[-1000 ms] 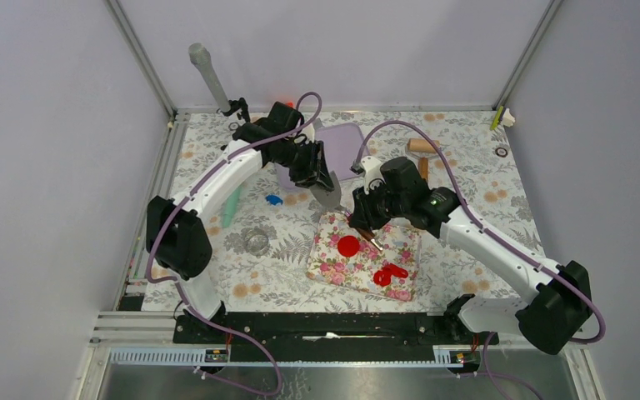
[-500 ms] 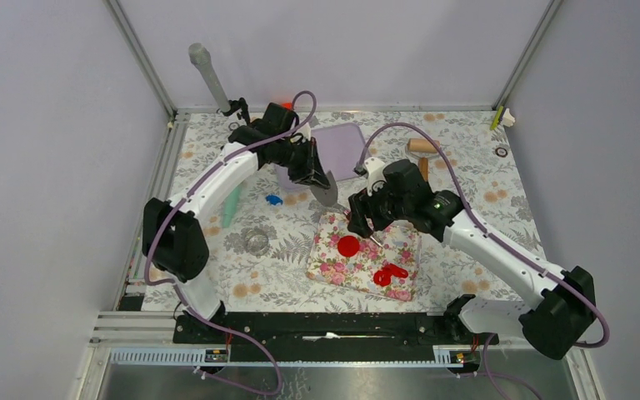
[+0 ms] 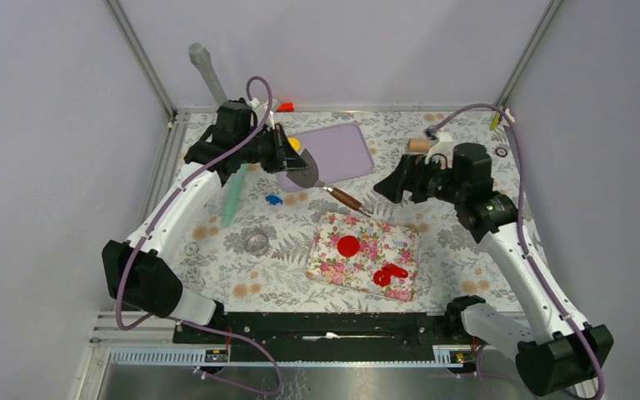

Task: Roll out the dumpling wrappers from the dough
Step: Pick up the spatula from the center of the board.

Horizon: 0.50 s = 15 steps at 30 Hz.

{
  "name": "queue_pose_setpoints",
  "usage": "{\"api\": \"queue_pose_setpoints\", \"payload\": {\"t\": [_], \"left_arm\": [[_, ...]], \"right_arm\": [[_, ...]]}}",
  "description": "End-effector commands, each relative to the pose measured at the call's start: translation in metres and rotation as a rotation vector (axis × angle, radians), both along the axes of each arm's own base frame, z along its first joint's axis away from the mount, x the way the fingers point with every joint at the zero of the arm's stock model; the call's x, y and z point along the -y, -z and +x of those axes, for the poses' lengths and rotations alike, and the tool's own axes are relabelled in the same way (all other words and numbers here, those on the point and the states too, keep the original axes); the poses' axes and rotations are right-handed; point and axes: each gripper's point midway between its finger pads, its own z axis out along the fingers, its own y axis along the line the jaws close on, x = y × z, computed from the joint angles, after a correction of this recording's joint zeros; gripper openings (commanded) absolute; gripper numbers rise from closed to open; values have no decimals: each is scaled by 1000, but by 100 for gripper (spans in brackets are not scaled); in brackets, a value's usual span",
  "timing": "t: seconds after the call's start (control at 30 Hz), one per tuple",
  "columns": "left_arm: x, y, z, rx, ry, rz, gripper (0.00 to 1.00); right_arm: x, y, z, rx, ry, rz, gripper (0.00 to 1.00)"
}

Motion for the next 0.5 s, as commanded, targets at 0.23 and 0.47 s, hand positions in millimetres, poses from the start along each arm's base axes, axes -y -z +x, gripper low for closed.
{"api": "queue_pose_setpoints", "payload": {"t": [0.23, 0.47], "left_arm": [[0, -72, 0, 167, 80, -339, 0], [-2, -82, -1, 208, 30, -406, 0]], "right_arm": [[6, -57, -2, -135, -151, 662, 98], [6, -67, -4, -128, -163, 731, 100]]}}
